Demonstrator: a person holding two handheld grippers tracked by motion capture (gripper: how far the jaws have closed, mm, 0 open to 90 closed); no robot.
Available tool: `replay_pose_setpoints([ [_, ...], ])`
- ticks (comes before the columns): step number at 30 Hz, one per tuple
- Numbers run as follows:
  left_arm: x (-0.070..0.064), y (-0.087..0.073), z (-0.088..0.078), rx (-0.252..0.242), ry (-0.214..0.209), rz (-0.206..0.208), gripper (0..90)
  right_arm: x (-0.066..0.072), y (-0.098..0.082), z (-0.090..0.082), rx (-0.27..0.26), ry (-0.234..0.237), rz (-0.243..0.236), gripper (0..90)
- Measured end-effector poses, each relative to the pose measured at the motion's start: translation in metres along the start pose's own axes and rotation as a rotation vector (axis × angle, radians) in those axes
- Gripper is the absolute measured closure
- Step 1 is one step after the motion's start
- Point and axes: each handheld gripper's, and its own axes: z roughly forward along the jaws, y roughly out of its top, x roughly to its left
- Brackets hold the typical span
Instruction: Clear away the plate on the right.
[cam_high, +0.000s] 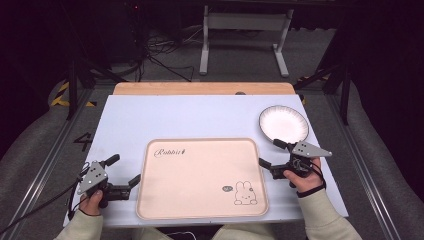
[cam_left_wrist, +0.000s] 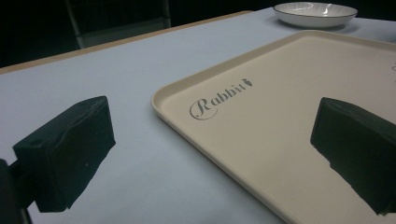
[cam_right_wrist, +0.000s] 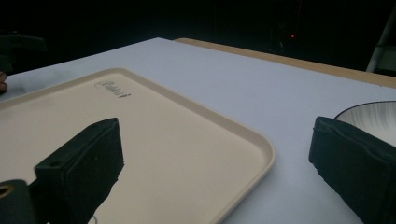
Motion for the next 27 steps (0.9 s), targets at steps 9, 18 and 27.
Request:
replay_pose_setpoints([
  [9,0.000,0.000,0.000,0.000,0.001,0.000,0.2,-0.007,0.008,0.001,-0.018,0.004,0.026,2.4],
  [18,0.000,0.000,0.000,0.000,-0.001,0.000,0.2,-0.016,0.018,-0.002,0.011,-0.019,0.005,3.2],
  [27,0.000,0.000,0.000,0.002,-0.001,-0.001,0.2,-0.041,0.024,-0.009,0.031,-0.073,0.009,3.7],
])
